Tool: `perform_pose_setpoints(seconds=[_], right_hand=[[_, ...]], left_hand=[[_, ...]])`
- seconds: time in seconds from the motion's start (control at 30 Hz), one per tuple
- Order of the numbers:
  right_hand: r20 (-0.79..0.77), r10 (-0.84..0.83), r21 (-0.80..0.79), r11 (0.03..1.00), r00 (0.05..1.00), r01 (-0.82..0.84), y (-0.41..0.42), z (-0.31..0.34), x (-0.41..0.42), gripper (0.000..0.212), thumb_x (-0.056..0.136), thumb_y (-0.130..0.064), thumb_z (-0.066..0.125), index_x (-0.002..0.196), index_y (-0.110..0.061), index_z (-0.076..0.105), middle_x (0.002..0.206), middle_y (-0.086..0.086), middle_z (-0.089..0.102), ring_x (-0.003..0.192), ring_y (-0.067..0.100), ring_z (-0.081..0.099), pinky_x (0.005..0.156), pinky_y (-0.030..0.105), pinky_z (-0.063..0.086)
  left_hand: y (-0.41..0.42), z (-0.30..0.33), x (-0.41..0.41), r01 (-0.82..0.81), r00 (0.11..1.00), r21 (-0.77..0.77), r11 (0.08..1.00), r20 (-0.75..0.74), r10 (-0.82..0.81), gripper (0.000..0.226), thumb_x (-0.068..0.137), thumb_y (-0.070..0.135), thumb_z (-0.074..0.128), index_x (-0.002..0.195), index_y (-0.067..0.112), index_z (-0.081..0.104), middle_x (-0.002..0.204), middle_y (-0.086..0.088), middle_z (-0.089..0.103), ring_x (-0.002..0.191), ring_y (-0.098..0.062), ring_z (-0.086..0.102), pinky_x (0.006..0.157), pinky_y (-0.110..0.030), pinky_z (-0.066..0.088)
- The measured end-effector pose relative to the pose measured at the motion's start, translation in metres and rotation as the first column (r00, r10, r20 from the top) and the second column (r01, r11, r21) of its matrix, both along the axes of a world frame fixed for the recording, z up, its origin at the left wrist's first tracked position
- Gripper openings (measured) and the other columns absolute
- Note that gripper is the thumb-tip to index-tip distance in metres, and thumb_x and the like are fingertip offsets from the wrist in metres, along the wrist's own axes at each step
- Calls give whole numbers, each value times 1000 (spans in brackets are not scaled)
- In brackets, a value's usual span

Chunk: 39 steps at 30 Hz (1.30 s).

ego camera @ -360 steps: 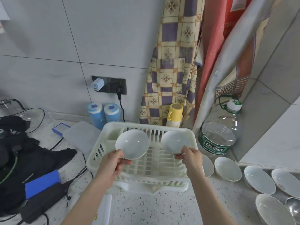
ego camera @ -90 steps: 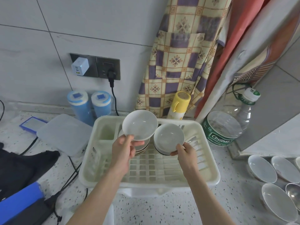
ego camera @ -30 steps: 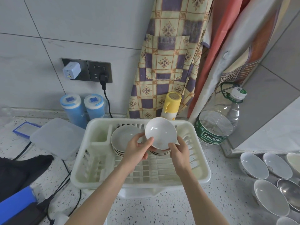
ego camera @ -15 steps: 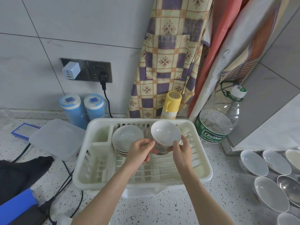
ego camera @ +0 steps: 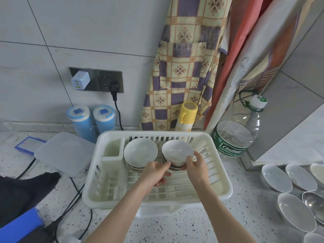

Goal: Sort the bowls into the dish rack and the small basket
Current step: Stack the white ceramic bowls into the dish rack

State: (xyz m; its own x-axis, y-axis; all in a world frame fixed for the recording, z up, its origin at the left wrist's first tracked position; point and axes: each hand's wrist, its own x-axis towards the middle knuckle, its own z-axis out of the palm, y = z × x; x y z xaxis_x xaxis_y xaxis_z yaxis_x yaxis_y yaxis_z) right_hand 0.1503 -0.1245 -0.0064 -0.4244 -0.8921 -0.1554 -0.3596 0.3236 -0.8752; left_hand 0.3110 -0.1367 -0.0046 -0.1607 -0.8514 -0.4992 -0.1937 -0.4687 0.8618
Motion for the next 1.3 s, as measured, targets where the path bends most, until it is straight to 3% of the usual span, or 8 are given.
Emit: perform_pose_setpoints(seconds=[0.13,0.33,0.5,0.63,0.77,1.0,1.17,1.3], right_hand=[[-3,-6,-2,1000,1000,6,-1,-1,0,44,97,-30,44,139,-18,48,69,-1,72,78,13,66,63,29,43],[7,-39,24,999,999,38,0,-2,1,43,94,-31,48,137,-23,48,66,-2,72,79,12,67,68,32,48],[7,-22,66,998,1000,21,0,-2,-1,44,95,-31,49,139,-28,44,66,-2,73,66,8,61,61,28,44],[68,-77,113,991,995,69,-1,-1,-3,45,94,-38,46,137,-22,47,68,0,74,64,8,60,69,33,50],[142,-59,224,974,988,26,-2,1,-3,37,95,-38,43,124,-19,57,77,4,75,40,12,50,47,26,41],[202,-44,214,977,978,-1,-4,7,-4,19,95,-31,45,83,-30,60,76,10,74,34,12,47,35,19,32],[241,-50,195,981,969,2,-3,6,-6,21,94,-29,49,77,-27,62,74,14,73,32,14,44,32,16,31],[265,-34,202,979,964,-21,-3,3,-5,17,93,-30,52,82,-24,64,73,13,74,36,15,47,37,20,32]], left_hand=[[2,6,-3,-4,997,8,1000,-77,5,23,94,38,63,98,16,66,96,-5,76,42,-8,58,37,-18,34],[5,9,-5,-19,995,31,999,-101,22,22,92,37,66,99,16,67,102,-4,75,54,-9,68,40,-18,34],[5,11,-4,-34,994,23,999,-98,36,14,91,34,67,87,21,65,100,4,71,58,-9,72,40,-18,36],[5,10,-4,-45,992,38,998,-118,50,12,92,30,66,88,18,65,97,3,69,60,-8,72,42,-19,39],[6,11,-4,-20,992,67,998,-125,29,17,92,31,66,96,16,63,103,4,69,70,-10,74,47,-19,43],[5,12,-7,38,989,95,995,-144,-24,20,92,28,67,106,13,66,108,4,72,83,-12,75,55,-21,42],[6,13,-7,69,983,118,991,-176,-47,13,90,24,68,102,19,69,96,15,75,85,-10,75,59,-22,41],[6,12,-8,31,985,108,994,-174,-12,15,89,23,68,103,17,70,98,13,75,85,-12,76,57,-23,41]])
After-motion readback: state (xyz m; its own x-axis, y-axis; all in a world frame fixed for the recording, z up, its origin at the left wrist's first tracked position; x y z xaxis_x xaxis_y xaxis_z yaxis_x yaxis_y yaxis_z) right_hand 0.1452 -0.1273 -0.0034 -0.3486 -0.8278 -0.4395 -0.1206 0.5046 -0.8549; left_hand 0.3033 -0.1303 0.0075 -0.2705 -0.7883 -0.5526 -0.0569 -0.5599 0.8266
